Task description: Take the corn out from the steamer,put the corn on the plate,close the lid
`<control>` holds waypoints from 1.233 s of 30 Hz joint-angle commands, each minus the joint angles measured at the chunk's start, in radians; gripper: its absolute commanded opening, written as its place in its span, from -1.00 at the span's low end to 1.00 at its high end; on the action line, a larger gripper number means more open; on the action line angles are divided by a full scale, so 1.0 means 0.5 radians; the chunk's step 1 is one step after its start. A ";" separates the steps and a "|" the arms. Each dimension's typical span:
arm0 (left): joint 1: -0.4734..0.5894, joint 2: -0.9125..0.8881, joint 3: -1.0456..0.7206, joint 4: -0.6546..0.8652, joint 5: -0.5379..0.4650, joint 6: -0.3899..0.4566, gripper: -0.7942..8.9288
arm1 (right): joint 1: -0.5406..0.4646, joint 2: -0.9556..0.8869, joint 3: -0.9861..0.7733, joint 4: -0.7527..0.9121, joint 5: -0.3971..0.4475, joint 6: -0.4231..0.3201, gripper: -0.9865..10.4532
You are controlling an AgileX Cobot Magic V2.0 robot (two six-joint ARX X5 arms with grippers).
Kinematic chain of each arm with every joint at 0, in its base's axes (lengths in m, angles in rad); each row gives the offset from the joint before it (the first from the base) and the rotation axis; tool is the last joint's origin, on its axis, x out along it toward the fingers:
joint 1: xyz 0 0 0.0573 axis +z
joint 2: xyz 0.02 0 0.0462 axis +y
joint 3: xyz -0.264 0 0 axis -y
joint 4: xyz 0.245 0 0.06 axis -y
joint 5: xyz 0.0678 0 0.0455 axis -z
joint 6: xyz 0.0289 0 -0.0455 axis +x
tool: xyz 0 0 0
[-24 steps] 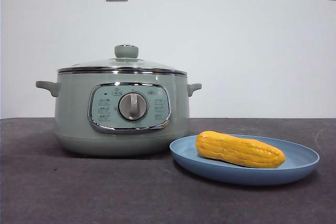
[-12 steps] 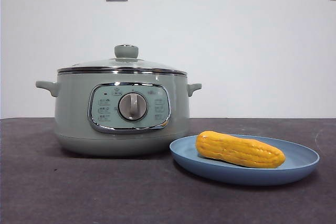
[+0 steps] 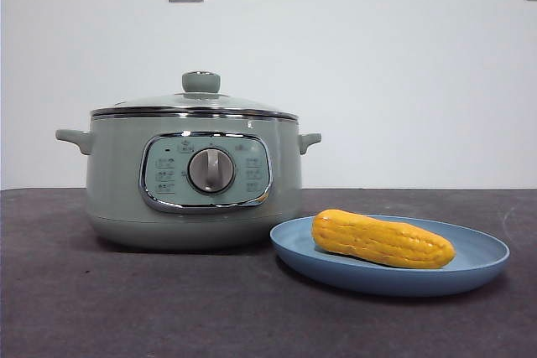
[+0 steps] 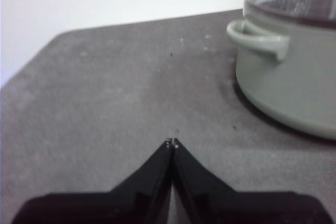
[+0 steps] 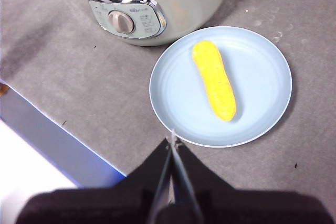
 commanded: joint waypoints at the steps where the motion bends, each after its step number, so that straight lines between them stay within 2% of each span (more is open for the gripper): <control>1: 0.007 -0.070 -0.029 -0.051 -0.009 -0.113 -0.84 | 0.004 -0.003 -0.011 0.010 0.005 0.005 -0.82; 5: 0.005 -0.117 -0.029 -0.036 -0.002 -0.166 -0.84 | 0.004 -0.003 -0.011 0.009 0.005 0.006 -0.82; 27: 0.009 -0.117 -0.029 -0.032 -0.009 -0.163 -0.84 | 0.002 -0.006 -0.011 0.009 0.005 0.005 -0.82; 28: 0.009 -0.117 -0.029 -0.032 -0.009 -0.163 -0.84 | -0.011 -0.021 -0.011 0.013 0.015 -0.036 -0.83; 29: 0.009 -0.117 -0.029 -0.032 -0.009 -0.163 -0.84 | -0.047 -0.062 -0.011 0.019 0.066 -0.125 -0.82; 31: 0.009 -0.117 -0.029 -0.031 -0.009 -0.163 -0.84 | -0.124 -0.127 -0.012 0.045 0.065 -0.154 -0.82; 37: 0.009 -0.117 -0.029 -0.032 -0.009 -0.163 -0.84 | -0.574 -0.428 -0.158 0.482 0.049 -0.154 -0.82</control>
